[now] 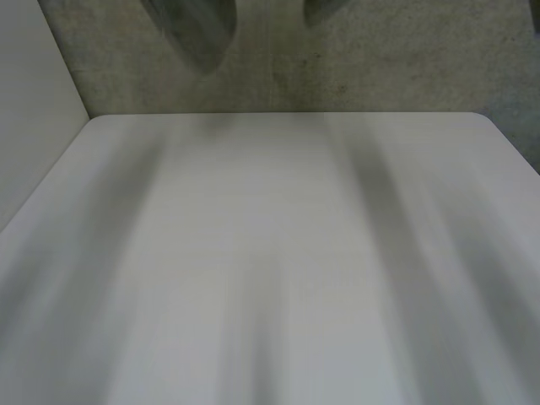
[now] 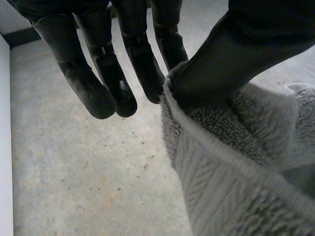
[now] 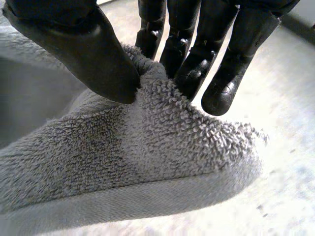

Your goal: Fold the towel.

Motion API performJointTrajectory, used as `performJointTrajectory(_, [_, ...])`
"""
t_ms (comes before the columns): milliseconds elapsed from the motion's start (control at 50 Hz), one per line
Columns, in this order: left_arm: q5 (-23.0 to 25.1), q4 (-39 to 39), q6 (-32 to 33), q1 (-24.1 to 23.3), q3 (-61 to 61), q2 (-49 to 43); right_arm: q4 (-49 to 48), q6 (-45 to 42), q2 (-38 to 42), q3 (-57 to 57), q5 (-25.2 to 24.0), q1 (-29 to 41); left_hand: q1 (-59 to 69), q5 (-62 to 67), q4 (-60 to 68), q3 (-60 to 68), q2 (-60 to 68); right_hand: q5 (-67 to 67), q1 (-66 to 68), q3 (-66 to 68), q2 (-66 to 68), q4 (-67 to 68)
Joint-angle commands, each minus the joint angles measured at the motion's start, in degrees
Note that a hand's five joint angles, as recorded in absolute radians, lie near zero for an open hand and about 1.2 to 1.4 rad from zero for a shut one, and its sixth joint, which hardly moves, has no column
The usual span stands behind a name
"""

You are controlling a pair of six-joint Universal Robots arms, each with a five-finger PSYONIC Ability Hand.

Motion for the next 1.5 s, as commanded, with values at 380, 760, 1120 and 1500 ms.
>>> performJointTrajectory(380, [7.11,9.63,10.17,3.36,-51.39,-8.87,0.85,-12.35,5.51,51.56,-11.71,-0.13,-1.26,-14.89,-6.66,-8.20,-5.78,4.35,4.52,5.23,4.54,3.05])
performJointTrajectory(760, [10.46,10.07,15.11,4.32,-63.80,-2.45,4.07,-10.94,-8.99,68.82,-11.18,-0.49,-1.26,-14.89,-6.66,-8.20,-5.78,-58.31,-58.14,-57.43,-58.11,-59.61])
performJointTrajectory(1120, [10.46,10.16,15.11,4.94,-65.57,-3.07,10.68,3.30,-5.22,57.14,-4.77,-4.79,-1.26,-14.89,-6.66,-8.20,-5.78,-58.33,-58.16,-57.45,-58.14,-59.63])
performJointTrajectory(1500, [10.46,10.16,15.11,6.08,-65.74,-3.07,23.60,9.18,6.39,45.17,-6.16,-6.11,-1.26,-14.89,-6.66,-8.20,-5.78,-35.22,-35.05,-34.34,-35.02,-36.52])
